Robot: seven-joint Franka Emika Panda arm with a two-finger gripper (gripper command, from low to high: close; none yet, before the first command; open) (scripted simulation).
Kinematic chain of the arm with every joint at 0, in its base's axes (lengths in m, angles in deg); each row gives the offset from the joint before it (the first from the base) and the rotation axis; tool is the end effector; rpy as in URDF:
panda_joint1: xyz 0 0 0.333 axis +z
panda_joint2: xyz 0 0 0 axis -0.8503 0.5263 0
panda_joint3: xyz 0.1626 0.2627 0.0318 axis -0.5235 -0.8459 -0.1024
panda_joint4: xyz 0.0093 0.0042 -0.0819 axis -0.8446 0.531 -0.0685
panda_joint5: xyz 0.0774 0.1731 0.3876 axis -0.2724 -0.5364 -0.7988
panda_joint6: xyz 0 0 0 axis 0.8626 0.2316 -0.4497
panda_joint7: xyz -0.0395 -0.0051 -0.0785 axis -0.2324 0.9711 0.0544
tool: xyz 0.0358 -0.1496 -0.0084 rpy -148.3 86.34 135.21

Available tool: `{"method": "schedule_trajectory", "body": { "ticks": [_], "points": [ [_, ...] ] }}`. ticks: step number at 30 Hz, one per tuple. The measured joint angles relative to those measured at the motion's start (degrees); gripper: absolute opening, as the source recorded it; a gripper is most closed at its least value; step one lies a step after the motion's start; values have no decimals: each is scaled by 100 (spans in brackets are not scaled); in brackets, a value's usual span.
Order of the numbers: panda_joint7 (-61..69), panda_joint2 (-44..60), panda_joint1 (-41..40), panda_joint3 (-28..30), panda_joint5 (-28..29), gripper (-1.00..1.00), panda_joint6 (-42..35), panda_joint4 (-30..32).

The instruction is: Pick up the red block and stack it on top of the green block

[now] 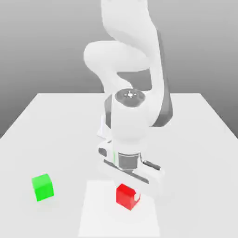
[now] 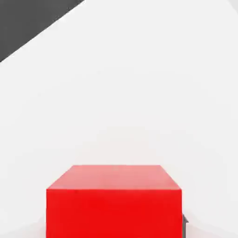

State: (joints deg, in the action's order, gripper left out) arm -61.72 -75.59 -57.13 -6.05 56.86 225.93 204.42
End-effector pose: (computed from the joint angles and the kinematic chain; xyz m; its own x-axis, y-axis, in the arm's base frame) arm 0.4007 0.0252 0.0845 0.1481 -0.9890 0.0033 -0.9890 -0.1481 -0.0061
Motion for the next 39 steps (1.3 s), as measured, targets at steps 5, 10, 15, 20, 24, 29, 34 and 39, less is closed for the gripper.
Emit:
{"method": "schedule_trajectory", "body": {
  "ticks": [5, 10, 15, 20, 24, 29, 34, 39],
  "points": [
    [275, -695, -99, -15, -173, -100, -616, 104],
    [1346, -818, -664, 164, -249, -100, -810, 43],
    [2474, -889, -1185, 387, -276, -100, -963, -34],
    [3570, -961, -1582, 660, -258, -100, -1115, -111],
    [4429, -1022, -1925, 906, -215, -100, -1236, -174],
    [5476, -1096, -2365, 1194, -132, -100, -1383, -251],
    [6057, -468, -2566, 1115, -381, -100, -819, -309],
    [6231, 47, -2643, 983, -609, 100, -336, -333]
  ]
}}
